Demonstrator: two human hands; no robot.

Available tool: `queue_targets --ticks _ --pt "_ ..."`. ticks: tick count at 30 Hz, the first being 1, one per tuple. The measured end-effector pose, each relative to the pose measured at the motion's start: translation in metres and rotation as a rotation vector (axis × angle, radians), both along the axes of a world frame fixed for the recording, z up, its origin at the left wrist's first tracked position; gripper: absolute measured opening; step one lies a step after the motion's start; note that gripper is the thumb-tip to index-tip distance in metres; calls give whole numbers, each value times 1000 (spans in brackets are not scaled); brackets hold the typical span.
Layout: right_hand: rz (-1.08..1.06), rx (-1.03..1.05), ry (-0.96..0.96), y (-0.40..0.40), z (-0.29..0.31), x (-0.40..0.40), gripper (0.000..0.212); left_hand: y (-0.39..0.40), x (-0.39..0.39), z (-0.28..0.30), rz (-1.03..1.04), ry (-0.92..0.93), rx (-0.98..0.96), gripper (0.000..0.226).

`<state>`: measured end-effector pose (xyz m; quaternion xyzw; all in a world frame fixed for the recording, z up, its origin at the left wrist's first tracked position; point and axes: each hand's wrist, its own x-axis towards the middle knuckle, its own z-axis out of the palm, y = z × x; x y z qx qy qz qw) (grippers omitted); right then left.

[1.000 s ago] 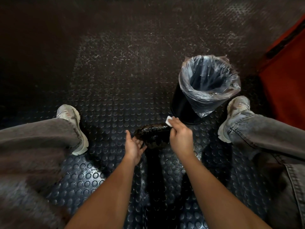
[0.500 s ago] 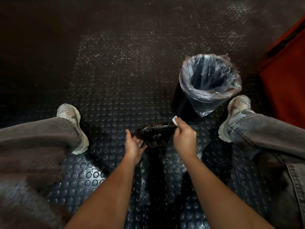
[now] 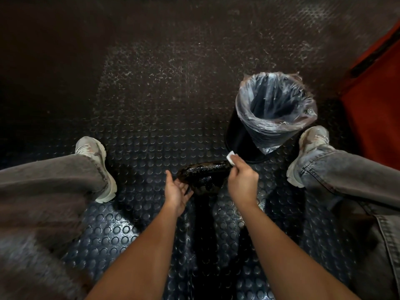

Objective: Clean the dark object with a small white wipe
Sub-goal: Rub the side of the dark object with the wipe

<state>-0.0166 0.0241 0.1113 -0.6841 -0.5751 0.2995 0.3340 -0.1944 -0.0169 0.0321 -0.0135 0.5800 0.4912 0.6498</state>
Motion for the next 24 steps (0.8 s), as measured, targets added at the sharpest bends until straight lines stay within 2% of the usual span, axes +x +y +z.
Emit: queue_targets --ticks 5,8,11,14,17,20,24 --pt "315 153 -207 -18 4 -11 38 1 0 -2 10 -9 -1 84" --pt "170 123 -110 -36 -5 1 43 1 -1 -2 9 -6 1 86" --pt "-31 -5 -2 -34 -7 9 42 0 -1 -3 8 -11 1 85" --pt "-105 -118 -19 -15 -3 10 36 0 -2 -4 7 -1 -14 78" --pt "-24 -32 -33 -2 4 3 37 0 -2 -5 4 -1 -12 79" --pt "145 99 -136 -8 4 -8 41 0 -1 -4 -5 -7 6 85" --pt "232 142 -184 -31 -2 -1 46 0 -1 -1 6 -11 13 86"
